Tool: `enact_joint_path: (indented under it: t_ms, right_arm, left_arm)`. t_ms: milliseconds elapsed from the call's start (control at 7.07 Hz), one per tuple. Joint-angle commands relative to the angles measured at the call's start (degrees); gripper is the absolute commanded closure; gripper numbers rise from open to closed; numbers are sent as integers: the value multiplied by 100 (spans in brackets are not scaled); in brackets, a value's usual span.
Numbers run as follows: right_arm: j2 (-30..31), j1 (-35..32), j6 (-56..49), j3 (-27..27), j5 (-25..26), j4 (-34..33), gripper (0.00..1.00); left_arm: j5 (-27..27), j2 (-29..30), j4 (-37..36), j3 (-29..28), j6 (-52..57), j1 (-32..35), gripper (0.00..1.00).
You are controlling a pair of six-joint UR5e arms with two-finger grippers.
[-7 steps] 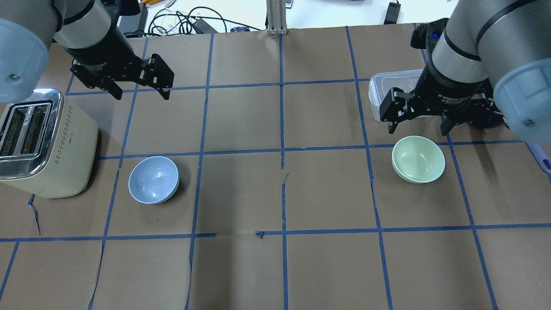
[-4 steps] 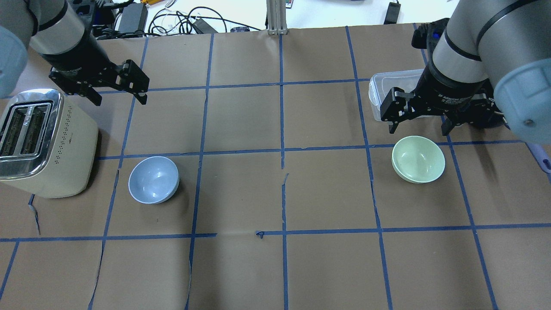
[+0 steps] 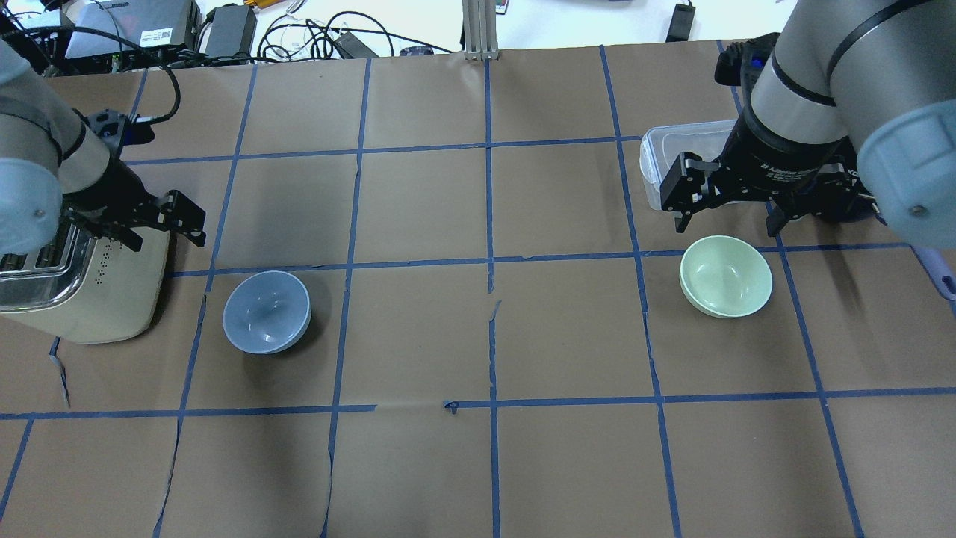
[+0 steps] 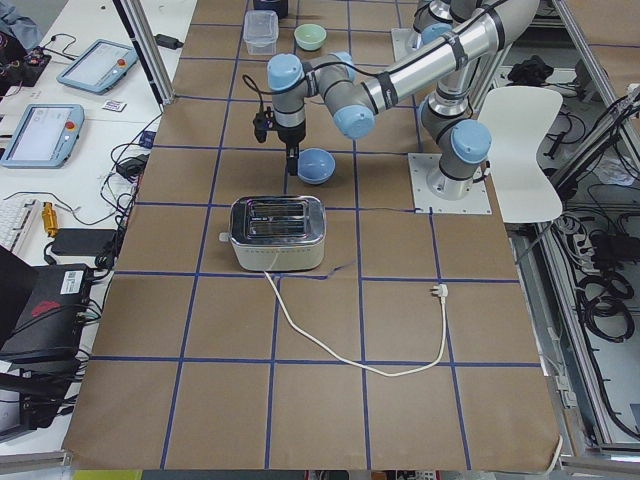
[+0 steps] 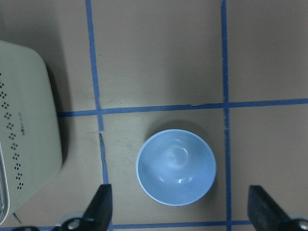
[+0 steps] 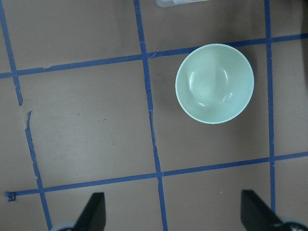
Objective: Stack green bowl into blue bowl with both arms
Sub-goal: 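Lower left gripper to blue bowl rim while right gripper descends to green bowl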
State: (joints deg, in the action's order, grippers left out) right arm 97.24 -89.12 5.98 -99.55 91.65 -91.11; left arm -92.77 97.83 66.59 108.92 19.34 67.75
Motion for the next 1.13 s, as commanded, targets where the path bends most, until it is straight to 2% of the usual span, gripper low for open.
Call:
enact_joint_path:
  t_ms: [0, 142, 425, 566, 708, 849, 991]
  right_arm:
    - [-247, 105, -18, -3, 72, -73, 0]
    - [-502, 140, -1, -12, 99, -404, 0]
    - [-986, 246, -35, -169, 90, -862, 0]
    - [-1205, 298, -36, -422, 73, -1387, 0]
    - [-1382, 325, -44, -773, 64, -2053, 0]
    - [-1505, 334, -44, -1046, 64, -2539, 0]
    - [-1681, 334, -36, -1284, 73, -2839, 0]
  left_arm:
    - [100, 498, -427, 419, -131, -52, 0]
    - [266, 631, -393, 480, -254, -43, 0]
    - [216, 677, -629, 892, -290, 9, 0]
    - [224, 694, -1048, 1120, -299, 10, 2]
    - [285, 642, -1174, 1192, -195, 27, 61]
    - [312, 580, -1184, 1175, -176, 54, 88]
    - [582, 545, -1149, 1175, -202, 71, 94]
